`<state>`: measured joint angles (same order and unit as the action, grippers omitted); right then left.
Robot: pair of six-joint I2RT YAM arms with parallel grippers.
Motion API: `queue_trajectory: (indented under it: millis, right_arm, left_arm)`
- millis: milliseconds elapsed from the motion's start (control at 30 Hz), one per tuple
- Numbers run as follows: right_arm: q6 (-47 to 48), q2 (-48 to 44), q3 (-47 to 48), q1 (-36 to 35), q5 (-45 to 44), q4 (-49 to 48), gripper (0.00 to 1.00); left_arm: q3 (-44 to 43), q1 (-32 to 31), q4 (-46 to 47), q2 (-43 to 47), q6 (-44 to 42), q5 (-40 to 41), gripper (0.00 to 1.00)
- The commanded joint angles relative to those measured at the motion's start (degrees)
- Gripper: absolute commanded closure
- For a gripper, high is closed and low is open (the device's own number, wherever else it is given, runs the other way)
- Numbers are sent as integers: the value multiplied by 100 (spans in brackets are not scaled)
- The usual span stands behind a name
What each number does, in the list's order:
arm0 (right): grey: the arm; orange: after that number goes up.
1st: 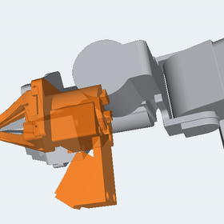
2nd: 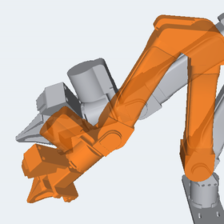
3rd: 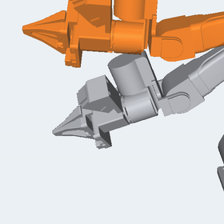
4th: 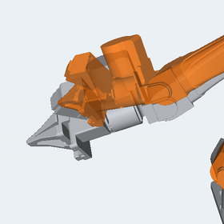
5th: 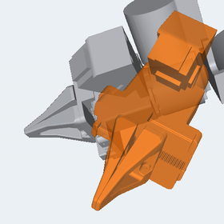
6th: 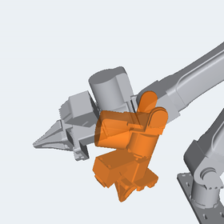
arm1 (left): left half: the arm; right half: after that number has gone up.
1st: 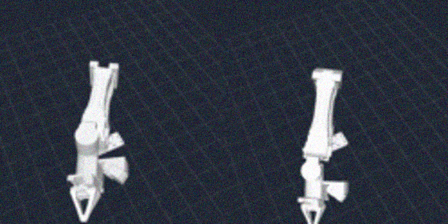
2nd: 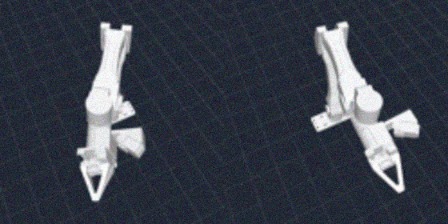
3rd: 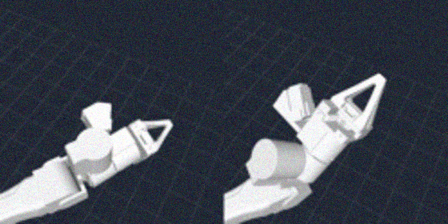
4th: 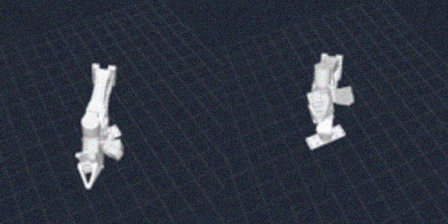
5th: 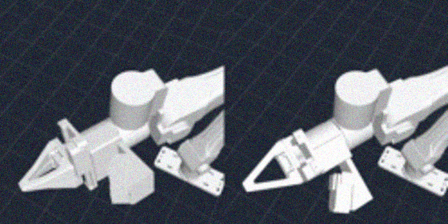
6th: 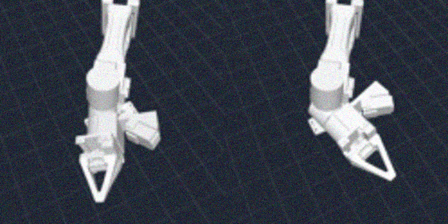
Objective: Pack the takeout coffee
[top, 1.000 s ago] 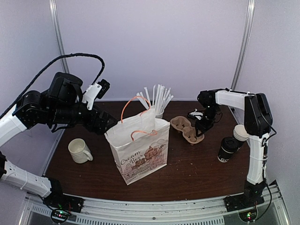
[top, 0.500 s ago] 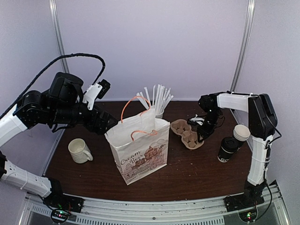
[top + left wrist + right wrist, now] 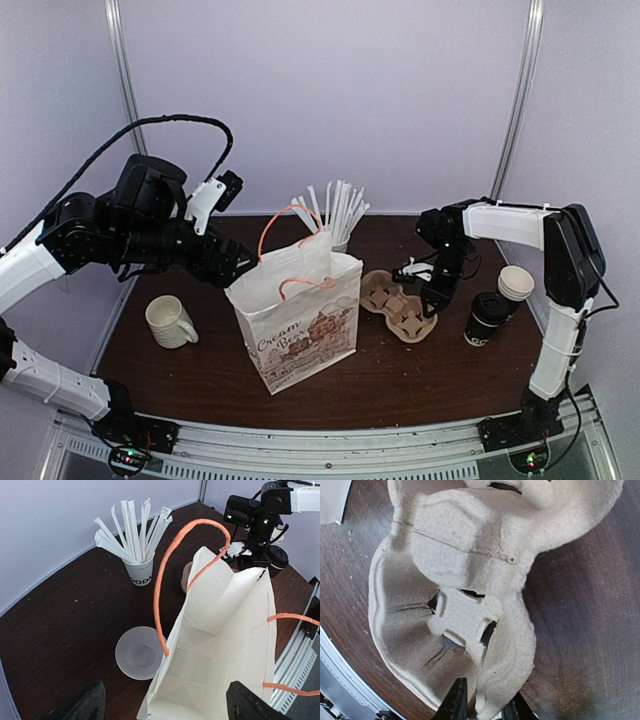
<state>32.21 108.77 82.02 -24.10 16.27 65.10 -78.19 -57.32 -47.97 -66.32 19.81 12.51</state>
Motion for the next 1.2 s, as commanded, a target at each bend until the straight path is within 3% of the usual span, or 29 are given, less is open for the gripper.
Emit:
queue_trajectory:
  millis: [0,67,167,233,367,500,667,1167]
  right_arm:
    - [323,32,-57,2,-213,300,75]
    - [385,-57,-54,5,-422,278,74]
    - [227,-255,7,22,-938,-33,56]
    - [54,-363,188,28,-852,-77,50]
    - [-237,-642,410,3,22,-38,49]
    - [-565,-986,50,-138,575,-551,55]
    - [-1139,-822,-184,-454,522,-994,56]
    - [-1682,127,323,-762,-140,-881,58]
  left_arm:
    - [-38,10,180,52,-48,-87,13]
    - [-46,12,141,66,-39,-75,13]
    - [-40,11,112,88,-39,-33,12]
    - [-42,14,117,95,-39,-14,12]
    - [-30,11,157,198,2,-4,13]
    - [23,6,141,292,5,131,13]
    - [-43,8,137,195,39,120,13]
    - [-11,15,136,161,120,137,13]
